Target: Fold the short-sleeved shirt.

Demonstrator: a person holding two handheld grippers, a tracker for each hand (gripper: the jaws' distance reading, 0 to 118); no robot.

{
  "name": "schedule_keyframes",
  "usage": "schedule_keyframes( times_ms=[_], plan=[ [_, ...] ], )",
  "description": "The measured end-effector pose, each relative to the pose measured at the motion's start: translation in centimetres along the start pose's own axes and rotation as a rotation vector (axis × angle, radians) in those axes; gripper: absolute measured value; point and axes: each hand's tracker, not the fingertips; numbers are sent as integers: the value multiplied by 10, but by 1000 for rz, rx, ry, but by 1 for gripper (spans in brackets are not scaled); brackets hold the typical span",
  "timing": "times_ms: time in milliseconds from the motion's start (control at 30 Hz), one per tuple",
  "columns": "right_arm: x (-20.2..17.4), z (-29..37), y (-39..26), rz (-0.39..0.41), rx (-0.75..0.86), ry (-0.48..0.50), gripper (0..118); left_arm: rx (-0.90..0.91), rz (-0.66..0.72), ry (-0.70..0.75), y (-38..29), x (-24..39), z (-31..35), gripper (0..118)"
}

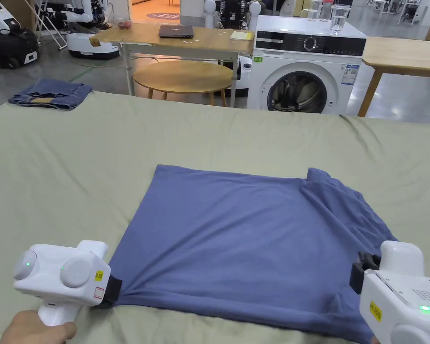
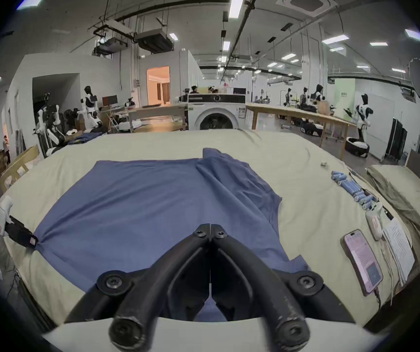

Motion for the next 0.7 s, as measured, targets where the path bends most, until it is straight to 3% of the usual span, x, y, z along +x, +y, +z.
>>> schedule_keyframes(
  times_ms=[67,167,300,333,467,500,700],
  plan=[
    [1,-3,2,12,-49,-6,0,5,-29,-20,-1,6,2,3],
    [11,-12,6,23,-126,-20,0,6,-75,-3,0,8,3,2],
    [30,-18,9,53,-214,-64,0,16,-22,-46,-1,-4,6,2],
    [35,-20,8,68,-245,-81,3,15,-17,-54,-1,-5,6,2],
    [54,-25,4,96,-351,-124,45,16,3,-73,0,-11,4,2],
    [58,-27,2,103,-380,-130,50,16,5,-75,0,-10,4,2],
    [80,-27,-14,28,-519,-102,50,18,8,-85,-1,-12,5,2]
  ],
)
